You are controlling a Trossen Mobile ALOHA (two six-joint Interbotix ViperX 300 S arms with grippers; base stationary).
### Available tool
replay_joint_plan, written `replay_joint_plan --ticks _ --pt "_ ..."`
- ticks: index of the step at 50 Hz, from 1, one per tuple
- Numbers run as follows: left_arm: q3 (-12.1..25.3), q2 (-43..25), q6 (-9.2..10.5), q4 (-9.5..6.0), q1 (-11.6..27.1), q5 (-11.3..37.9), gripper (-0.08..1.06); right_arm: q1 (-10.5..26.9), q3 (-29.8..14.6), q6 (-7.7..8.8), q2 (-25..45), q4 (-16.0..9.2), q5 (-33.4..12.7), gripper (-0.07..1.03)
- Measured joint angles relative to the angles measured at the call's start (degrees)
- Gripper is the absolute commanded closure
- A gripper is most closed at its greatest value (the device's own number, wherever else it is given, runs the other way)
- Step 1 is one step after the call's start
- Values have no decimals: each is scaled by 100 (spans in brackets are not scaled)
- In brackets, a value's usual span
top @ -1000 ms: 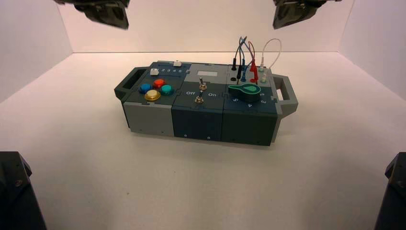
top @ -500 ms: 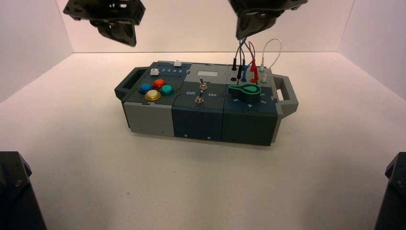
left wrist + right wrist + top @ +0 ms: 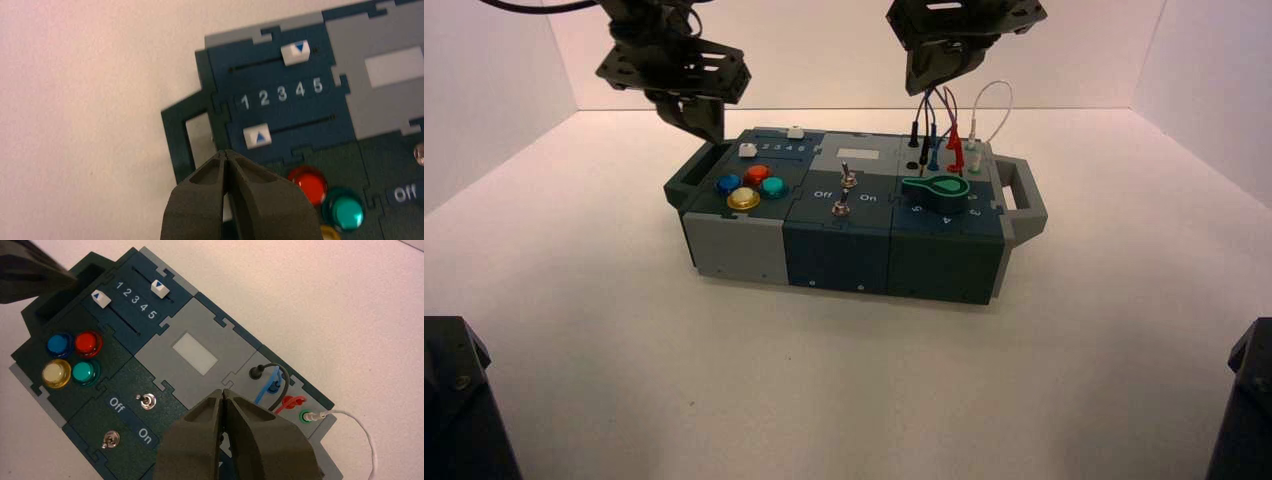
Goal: Move the bottom slider to position 4.
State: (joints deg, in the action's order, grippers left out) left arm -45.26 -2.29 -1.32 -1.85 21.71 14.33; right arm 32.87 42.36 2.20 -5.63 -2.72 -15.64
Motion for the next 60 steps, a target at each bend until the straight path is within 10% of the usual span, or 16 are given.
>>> replay_joint_plan --ticks 60 --pt "475 -606 0 0 176 -97 101 0 9 9 -9 0 0 99"
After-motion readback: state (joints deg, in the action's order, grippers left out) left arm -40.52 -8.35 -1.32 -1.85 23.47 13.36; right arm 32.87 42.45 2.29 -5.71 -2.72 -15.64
